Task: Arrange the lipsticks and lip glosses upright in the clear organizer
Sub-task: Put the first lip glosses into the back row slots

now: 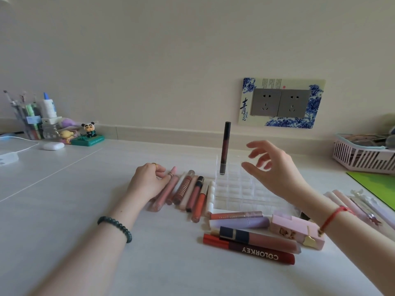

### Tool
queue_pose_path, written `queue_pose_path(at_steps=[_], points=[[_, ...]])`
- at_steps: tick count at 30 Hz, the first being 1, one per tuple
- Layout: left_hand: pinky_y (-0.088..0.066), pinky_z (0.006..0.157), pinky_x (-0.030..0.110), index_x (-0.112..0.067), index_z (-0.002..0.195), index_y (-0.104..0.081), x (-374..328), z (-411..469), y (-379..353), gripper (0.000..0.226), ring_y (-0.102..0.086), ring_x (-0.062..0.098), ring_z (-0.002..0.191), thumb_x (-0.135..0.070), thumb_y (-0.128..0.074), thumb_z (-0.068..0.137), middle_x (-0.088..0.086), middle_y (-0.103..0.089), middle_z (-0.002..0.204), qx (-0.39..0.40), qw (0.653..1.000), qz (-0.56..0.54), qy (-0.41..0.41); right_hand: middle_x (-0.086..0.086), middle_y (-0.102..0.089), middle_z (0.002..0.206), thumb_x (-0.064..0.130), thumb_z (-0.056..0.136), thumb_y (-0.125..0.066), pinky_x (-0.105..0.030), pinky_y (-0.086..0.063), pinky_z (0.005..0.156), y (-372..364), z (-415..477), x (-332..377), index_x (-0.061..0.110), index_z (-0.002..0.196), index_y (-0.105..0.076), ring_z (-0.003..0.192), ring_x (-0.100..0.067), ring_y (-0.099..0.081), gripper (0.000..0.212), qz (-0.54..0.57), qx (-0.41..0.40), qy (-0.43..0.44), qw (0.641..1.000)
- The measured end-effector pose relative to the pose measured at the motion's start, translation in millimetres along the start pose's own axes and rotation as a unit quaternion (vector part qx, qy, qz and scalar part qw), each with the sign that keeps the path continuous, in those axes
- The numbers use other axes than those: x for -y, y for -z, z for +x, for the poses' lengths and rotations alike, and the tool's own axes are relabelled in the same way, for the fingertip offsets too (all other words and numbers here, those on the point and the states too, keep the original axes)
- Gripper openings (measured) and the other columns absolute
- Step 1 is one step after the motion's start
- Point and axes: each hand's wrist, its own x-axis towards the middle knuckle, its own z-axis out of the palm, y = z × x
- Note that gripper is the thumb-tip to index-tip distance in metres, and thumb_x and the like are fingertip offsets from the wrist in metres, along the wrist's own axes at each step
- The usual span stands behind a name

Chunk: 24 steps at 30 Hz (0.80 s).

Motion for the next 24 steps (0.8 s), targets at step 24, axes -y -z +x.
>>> queue_pose_path(at_steps=[24], points=[[-0.046, 0.064, 0.016, -0.009, 0.108, -0.064, -5, 3, 17, 0.029, -0.06, 0.011, 0.07, -0.014, -0.068, 0.079, 0.007, -0.07, 0.091, -0.047, 0.977, -0.207, 0.039, 0.017, -0.06, 0.076, 0.014, 0.08, -0.062, -0.001, -0.036, 0.067, 16, -57, 3, 0.031, 0.098, -0.057, 0.078, 0.001, -0.052, 0.025, -0.032, 0.02, 0.06, 0.998]])
